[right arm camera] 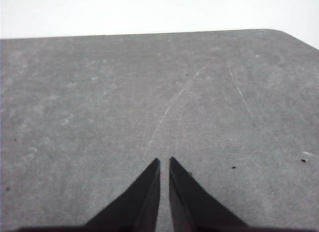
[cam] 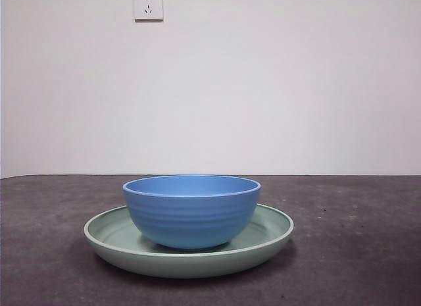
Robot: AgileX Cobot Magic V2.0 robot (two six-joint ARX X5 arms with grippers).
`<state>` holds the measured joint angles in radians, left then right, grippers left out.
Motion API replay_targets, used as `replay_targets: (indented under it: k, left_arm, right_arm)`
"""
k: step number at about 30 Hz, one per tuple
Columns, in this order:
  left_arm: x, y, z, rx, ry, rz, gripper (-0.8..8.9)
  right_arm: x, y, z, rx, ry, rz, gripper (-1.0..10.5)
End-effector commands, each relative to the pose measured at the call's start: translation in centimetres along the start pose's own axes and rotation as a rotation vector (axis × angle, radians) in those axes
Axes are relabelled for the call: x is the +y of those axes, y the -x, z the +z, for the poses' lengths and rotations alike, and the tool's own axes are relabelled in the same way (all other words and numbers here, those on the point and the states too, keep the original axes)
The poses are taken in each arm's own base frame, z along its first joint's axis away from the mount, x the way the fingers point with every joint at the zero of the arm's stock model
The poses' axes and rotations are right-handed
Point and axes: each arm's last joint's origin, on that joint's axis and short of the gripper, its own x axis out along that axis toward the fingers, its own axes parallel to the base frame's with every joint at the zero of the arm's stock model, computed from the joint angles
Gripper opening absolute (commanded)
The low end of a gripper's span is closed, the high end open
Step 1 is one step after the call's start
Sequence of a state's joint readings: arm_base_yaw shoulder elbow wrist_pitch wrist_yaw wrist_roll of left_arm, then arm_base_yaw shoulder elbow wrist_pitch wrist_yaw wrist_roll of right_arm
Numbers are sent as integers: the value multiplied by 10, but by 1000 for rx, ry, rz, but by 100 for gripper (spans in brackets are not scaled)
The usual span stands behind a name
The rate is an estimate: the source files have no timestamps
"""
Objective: Pick up the blue bowl, put it on the green plate, put it on desk
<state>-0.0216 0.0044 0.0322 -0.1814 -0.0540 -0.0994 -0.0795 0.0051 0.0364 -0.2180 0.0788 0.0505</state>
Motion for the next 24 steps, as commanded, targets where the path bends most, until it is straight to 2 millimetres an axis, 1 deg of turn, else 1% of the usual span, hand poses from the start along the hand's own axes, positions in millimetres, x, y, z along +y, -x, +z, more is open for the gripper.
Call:
replay_targets:
  k: [1,4,24]
  left_arm:
    - [1,-2,-7,24,6,8,20]
    - [1,-2,-7,24,6,8,20]
    - [1,-2,-7,24,6,8,20]
  right_arm:
    - [0,-2,-3,-9,70,-3,27]
    - [0,-3,-3,-24,96,-3,27]
    - [0,-3,-2,-37,82,-2,27]
